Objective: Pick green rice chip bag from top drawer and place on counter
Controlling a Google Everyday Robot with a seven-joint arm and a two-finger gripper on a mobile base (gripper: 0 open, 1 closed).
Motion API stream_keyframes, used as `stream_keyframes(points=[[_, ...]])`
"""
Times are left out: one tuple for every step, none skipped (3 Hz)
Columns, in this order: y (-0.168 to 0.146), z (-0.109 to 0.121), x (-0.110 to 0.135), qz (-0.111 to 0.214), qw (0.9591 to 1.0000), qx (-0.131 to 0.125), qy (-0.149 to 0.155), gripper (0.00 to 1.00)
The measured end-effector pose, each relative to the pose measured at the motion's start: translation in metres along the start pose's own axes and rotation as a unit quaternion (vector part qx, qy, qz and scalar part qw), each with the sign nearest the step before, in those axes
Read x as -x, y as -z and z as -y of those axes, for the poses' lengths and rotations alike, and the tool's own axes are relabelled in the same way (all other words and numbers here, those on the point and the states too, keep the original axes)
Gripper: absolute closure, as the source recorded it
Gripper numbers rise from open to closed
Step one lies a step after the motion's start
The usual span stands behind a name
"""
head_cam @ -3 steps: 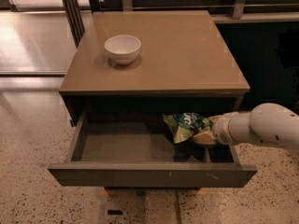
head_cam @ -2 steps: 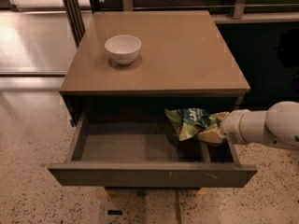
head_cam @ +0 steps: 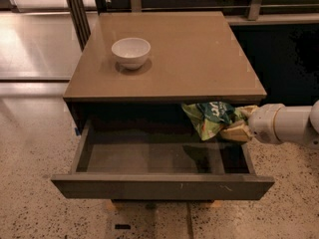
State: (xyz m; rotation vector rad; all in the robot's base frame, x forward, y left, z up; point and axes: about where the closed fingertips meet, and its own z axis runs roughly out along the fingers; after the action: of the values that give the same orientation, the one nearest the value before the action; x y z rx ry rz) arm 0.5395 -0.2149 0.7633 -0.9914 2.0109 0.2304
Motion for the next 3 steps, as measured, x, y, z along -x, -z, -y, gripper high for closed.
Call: stream_keyframes(points=[[0.015,0.017,0.02,0.005,0.9998,-0.011,0.017,1.0],[0.025,0.036,0.04,0.005,0.9992,-0.027,0.029,1.0],[0.025,0.055,0.054,0.003,0.9989,-0.035,0.032,1.0]])
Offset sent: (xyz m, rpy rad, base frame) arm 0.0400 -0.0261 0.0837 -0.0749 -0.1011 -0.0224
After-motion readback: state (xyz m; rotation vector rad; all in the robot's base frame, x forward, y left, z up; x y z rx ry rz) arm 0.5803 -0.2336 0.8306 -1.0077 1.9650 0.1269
